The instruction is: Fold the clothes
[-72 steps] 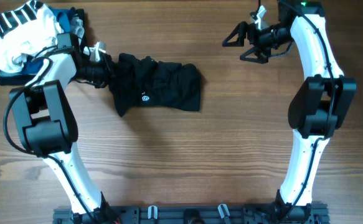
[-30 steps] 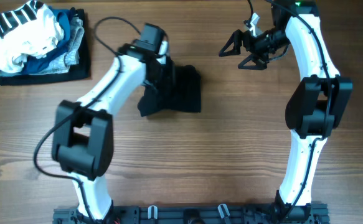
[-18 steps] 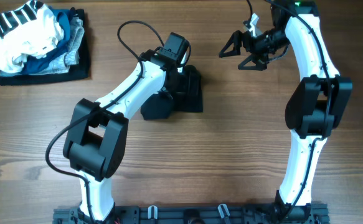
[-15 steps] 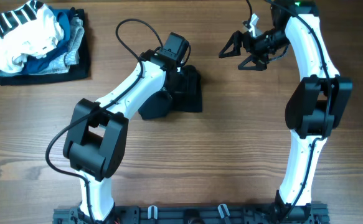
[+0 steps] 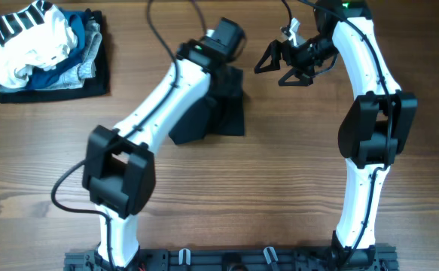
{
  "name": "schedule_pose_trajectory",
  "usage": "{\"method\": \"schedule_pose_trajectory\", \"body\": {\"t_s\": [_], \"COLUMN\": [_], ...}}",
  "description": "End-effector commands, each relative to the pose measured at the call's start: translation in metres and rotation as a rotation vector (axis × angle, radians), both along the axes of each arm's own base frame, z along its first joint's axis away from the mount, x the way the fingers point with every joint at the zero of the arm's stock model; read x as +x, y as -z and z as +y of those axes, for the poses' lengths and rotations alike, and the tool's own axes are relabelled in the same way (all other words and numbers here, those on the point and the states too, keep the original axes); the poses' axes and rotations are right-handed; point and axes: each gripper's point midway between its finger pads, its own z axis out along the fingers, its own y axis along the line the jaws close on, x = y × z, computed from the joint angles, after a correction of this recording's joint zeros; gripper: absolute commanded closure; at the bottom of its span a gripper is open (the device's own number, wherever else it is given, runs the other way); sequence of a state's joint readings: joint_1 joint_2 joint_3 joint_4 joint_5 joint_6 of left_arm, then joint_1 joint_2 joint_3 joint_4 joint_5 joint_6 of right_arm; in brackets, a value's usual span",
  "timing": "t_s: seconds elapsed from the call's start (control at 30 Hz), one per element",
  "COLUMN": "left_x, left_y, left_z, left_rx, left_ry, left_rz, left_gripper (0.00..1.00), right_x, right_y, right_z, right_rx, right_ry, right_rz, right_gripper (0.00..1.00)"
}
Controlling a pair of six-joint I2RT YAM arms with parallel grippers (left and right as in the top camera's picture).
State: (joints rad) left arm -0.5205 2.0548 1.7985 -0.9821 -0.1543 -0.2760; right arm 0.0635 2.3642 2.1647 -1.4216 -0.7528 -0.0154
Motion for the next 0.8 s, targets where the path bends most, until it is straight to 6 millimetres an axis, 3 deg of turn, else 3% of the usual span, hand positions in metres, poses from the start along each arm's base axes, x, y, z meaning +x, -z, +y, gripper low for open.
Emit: {"method": "schedule_pose_trajectory", "body": {"t_s": [0.0, 0.13, 0.23, 0.33, 0.53, 0.7, 0.77], "left_x": [0.017, 0.020, 0.019, 0.018, 0.022, 0.019, 0.016], "left_y": [0.005, 0.005, 0.008, 0.011, 0.025, 0.028, 0.026], "left_z": [0.059, 0.090, 0.097, 0.093, 0.111, 0.097, 0.085], "left_rx": [-0.048, -0.075, -0.084, -0.200, -0.297, -0.394, -0.428], "left_ry": [-0.182, -0.243, -0.254, -0.233, -0.287, -0.241, -0.219], "left_rz": [0.055, 0.092, 0.112, 0.164, 0.232, 0.279, 0.294], "left_gripper": [0.00, 0.00, 0.00, 0.00, 0.00, 0.03, 0.18], "right_x": [0.012, 0.017, 0.019, 0.020, 0.020, 0.019, 0.019], "right_y": [-0.008, -0.007, -0.006, -0.006, -0.005, -0.005, -0.005], "right_z": [-0.017, -0.035, -0.039, -0.039, -0.041, -0.041, -0.041], "right_rx": [-0.035, -0.036, -0.036, -0.036, -0.050, -0.050, -0.051], "right_ry": [0.052, 0.101, 0.112, 0.114, 0.115, 0.115, 0.115], "right_rz": [-0.037, -0.025, -0.028, -0.032, -0.030, -0.028, -0.027], "right_gripper": [0.00, 0.00, 0.00, 0.00, 0.00, 0.00, 0.00]}}
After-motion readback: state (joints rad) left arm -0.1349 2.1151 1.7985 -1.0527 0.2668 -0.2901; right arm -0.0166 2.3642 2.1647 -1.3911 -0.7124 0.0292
